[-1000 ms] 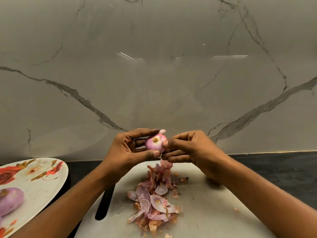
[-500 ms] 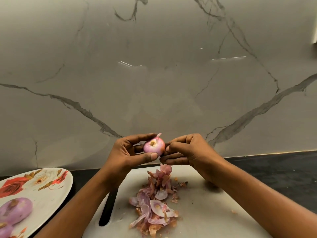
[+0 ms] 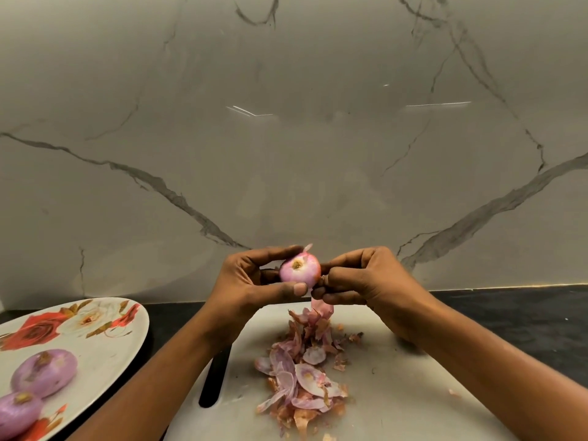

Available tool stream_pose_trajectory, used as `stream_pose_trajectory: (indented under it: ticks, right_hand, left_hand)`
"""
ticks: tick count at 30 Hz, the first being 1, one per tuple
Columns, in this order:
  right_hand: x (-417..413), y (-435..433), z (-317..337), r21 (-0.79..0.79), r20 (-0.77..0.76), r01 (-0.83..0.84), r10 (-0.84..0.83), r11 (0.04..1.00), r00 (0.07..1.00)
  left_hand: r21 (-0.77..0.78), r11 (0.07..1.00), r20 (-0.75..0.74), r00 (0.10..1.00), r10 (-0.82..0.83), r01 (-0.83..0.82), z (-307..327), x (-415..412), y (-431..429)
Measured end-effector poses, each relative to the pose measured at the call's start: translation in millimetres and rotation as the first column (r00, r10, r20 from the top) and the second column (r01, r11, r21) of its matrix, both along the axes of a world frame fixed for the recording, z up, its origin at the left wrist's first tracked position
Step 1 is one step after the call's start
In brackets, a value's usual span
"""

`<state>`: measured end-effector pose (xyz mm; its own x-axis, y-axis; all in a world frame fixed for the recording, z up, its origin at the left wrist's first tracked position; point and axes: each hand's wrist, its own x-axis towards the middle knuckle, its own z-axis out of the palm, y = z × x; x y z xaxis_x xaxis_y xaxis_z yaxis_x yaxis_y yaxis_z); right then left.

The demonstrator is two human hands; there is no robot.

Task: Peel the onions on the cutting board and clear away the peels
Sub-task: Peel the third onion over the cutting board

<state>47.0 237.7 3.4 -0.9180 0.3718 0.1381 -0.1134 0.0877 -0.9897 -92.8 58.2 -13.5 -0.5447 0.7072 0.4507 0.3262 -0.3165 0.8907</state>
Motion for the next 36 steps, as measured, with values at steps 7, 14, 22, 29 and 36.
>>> stream_pose_trajectory:
  ticks: [7, 14, 22, 29, 36]
  right_hand:
    - [-0.5, 0.2, 1.7, -0.021, 0.014, -0.013, 0.013, 1.0, 1.0]
    - [-1.2, 1.4, 1.4, -0.026, 0.032, -0.054, 0.054, 0.998, 0.998]
    - [-1.6, -0.2, -1.2, 0.064, -0.034, 0.034, -0.032, 0.997, 0.999]
    - [-0.2, 2.2, 1.8, 0.133, -0.011, 0.067, -0.066, 0.989, 0.998]
    - [0.9, 0.7, 3.4, 0.082, 0.051, -0.031, 0.027, 0.996, 0.998]
  left_hand:
    - [0.025, 0.999, 0.015, 0.999, 0.033, -0.033, -4.4, 0.6, 2.1]
    - [0.011, 0.991, -0.071, 0.988, 0.137, -0.137, -5.1, -0.2, 3.0]
    - [0.044, 0.995, -0.054, 0.994, 0.095, -0.092, -4.8, 0.5, 3.1]
    - [0.068, 0.986, -0.078, 0.985, 0.156, -0.151, -5.7, 0.5, 3.0]
    - [0.096, 0.974, -0.238, 0.946, 0.222, -0.204, -8.6, -1.1, 4.8]
